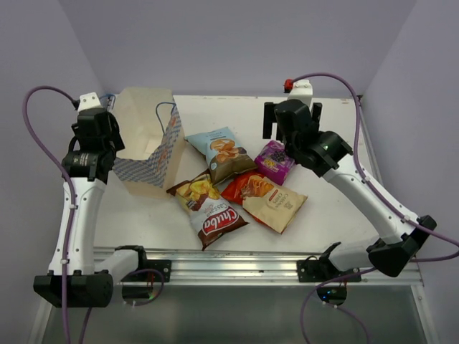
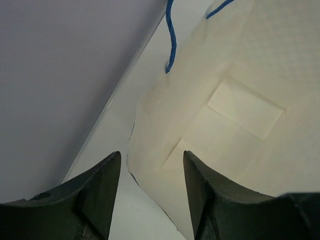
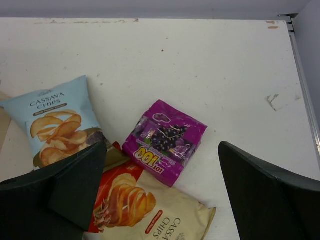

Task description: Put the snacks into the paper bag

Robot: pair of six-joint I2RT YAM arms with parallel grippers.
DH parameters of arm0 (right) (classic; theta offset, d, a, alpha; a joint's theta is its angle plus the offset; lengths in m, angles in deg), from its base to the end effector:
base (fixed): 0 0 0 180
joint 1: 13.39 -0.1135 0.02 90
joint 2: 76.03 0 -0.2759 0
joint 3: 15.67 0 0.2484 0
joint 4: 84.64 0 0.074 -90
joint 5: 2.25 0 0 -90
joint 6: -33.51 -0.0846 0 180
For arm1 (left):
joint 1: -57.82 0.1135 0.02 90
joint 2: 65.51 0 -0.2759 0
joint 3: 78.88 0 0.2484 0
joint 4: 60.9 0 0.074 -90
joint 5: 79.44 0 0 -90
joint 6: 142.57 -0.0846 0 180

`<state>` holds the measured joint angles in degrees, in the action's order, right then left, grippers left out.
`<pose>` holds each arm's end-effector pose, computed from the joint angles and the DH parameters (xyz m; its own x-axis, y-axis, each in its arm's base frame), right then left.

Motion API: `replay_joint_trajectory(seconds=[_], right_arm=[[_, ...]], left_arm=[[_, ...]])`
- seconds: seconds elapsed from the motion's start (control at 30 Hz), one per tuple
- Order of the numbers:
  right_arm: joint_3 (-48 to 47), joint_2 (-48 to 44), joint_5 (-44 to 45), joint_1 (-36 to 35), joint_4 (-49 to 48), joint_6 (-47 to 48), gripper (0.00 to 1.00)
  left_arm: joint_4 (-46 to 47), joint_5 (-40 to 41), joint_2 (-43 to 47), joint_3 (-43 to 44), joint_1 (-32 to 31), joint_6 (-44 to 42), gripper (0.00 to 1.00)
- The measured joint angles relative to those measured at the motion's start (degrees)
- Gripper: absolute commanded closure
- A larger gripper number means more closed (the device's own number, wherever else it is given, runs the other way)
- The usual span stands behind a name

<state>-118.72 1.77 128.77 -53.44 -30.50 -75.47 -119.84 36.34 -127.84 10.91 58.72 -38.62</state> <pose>0.2708 0.1551 0.4225 -0.3646 0.0141 -0.9311 0.0772 0.9969 -0.0151 0.2398 0.0406 0.3940 -0.4139 -0.2236 -0.8824 -0.4995 0.8662 0.0148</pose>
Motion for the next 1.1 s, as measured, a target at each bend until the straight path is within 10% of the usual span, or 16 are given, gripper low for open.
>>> replay_joint_trajectory(seconds=[0.33, 0.83, 1.1], right_arm=[[0.44, 0.15, -2.25, 0.0, -0.79, 0.0, 0.01], [-0.31, 19.15, -18.8, 0.0, 0.87, 1.53, 0.01], [-5.31, 28.48, -24.22, 0.0, 0.83, 2.78, 0.01]], left_arm=[[0.61, -0.5, 0.11, -6.12, 2.51, -0.07, 0.52], [3.76, -4.15, 1.88, -8.7, 3.58, 0.04, 1.0], [3.56, -7.8, 2.58, -8.72, 3.58, 2.19, 1.0]])
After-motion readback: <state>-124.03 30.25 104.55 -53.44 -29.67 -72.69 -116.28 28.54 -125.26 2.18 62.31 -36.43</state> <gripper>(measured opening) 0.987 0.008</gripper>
